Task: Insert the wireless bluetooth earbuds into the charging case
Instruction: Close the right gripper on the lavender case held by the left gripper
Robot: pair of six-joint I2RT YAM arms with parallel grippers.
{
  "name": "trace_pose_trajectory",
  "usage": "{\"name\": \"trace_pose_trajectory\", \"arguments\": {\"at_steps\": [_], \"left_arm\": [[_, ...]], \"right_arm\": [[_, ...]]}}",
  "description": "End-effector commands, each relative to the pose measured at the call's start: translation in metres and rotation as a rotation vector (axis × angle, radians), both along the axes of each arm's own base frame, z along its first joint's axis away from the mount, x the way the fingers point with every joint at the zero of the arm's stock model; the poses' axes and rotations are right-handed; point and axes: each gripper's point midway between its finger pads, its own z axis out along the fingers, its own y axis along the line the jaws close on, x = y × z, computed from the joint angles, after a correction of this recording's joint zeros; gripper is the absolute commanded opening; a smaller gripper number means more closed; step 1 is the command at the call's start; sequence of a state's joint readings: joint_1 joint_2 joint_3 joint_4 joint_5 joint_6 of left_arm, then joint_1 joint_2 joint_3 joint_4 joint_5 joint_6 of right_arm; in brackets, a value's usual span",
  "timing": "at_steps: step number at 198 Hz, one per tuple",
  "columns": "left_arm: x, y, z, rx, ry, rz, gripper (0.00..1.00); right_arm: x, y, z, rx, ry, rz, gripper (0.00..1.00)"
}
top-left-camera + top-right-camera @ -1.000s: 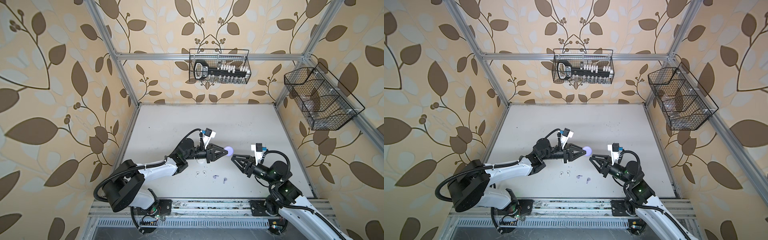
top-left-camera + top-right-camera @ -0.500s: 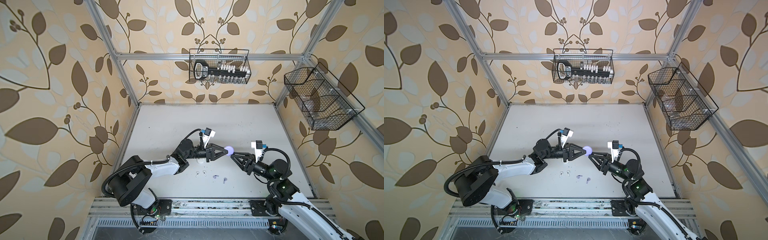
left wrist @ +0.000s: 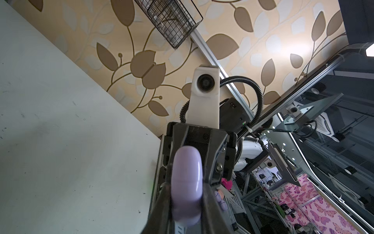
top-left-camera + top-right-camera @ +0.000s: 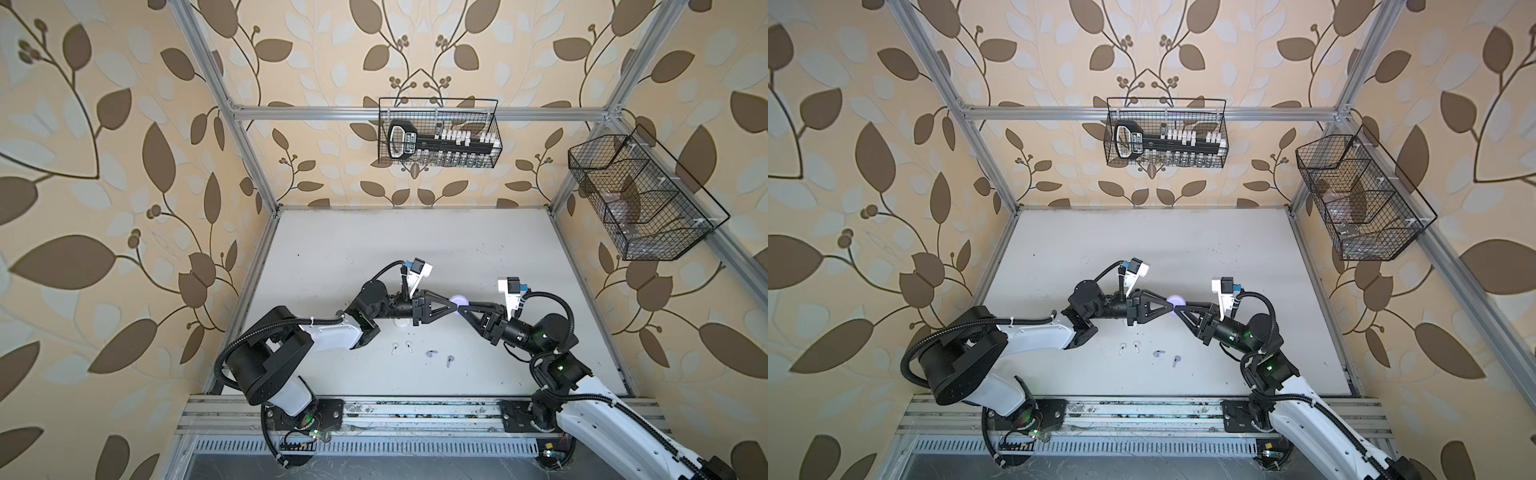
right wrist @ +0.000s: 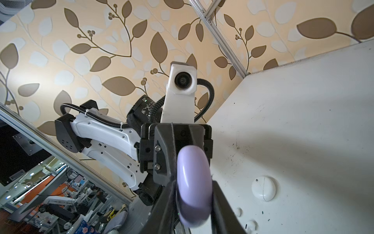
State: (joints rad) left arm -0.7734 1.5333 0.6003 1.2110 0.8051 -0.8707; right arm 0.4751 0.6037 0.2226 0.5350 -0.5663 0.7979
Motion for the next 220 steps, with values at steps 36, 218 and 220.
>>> {"name": "trace_pose_trajectory", "arguments": {"at_steps": [36, 218, 220], "left_arm": [[-0.008, -0.001, 0.005, -0.005, -0.031, -0.024, 0.33], [-0.031, 0.007, 0.009, 0.111, -0.184, -0.029, 0.55], [-0.031, 0.007, 0.01, 0.109, -0.184, -0.029, 0.53]], "right_arm": [[-0.013, 0.001, 0.035, 0.04, -0.103, 0.046, 0.13], [-0.023, 0.003, 0.006, -0.022, 0.005, 0.196, 0.05], [-0.023, 0.003, 0.005, -0.022, 0.007, 0.196, 0.05]]}}
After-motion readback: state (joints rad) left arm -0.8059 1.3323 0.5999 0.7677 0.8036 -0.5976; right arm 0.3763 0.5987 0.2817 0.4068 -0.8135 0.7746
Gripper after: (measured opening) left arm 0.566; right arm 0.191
